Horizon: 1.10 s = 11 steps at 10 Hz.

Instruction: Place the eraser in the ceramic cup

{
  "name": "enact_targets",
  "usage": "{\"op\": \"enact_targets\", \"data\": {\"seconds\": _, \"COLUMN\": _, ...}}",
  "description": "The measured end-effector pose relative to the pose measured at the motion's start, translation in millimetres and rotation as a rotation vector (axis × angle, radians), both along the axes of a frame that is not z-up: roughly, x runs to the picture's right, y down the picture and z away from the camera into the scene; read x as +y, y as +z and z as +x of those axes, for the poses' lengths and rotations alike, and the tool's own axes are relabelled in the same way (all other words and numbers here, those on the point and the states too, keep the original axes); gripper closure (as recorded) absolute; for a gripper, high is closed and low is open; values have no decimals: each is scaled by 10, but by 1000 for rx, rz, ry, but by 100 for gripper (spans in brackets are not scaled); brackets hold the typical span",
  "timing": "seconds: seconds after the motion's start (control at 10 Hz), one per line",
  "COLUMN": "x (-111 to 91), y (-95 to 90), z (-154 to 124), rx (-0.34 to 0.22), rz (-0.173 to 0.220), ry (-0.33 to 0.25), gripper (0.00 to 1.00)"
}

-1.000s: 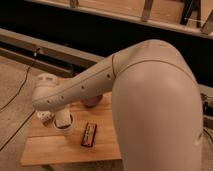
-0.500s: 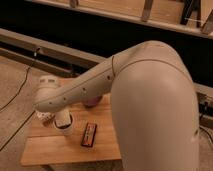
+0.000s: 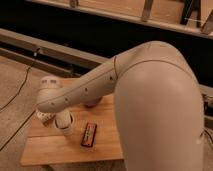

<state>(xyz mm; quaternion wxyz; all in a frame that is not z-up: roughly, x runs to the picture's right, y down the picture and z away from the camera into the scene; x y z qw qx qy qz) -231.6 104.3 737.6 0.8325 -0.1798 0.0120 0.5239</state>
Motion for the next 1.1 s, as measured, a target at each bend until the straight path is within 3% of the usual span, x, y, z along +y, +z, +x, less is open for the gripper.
{"op": "enact_targets", "data": {"seconds": 0.3, "x": -9, "y": -23, "z": -1, "rx": -7, "rz": 3, "ry": 2, "gripper": 20}}
{"op": "enact_targets", "data": {"seconds": 0.6, "x": -68, "y": -129, "z": -26, "rx": 0, "rz": -19, "ry": 25, "gripper": 20}}
{"op": "enact_targets", "data": {"seconds": 0.8, "x": -197, "y": -202, "z": -15, "rx": 24, "rz": -21, "ry": 52, "gripper": 20}}
{"op": "enact_targets", "data": {"seconds": 1.1, "x": -525, "y": -258, "z": 149, "rx": 101, "rz": -2, "ry": 153, "gripper": 20}}
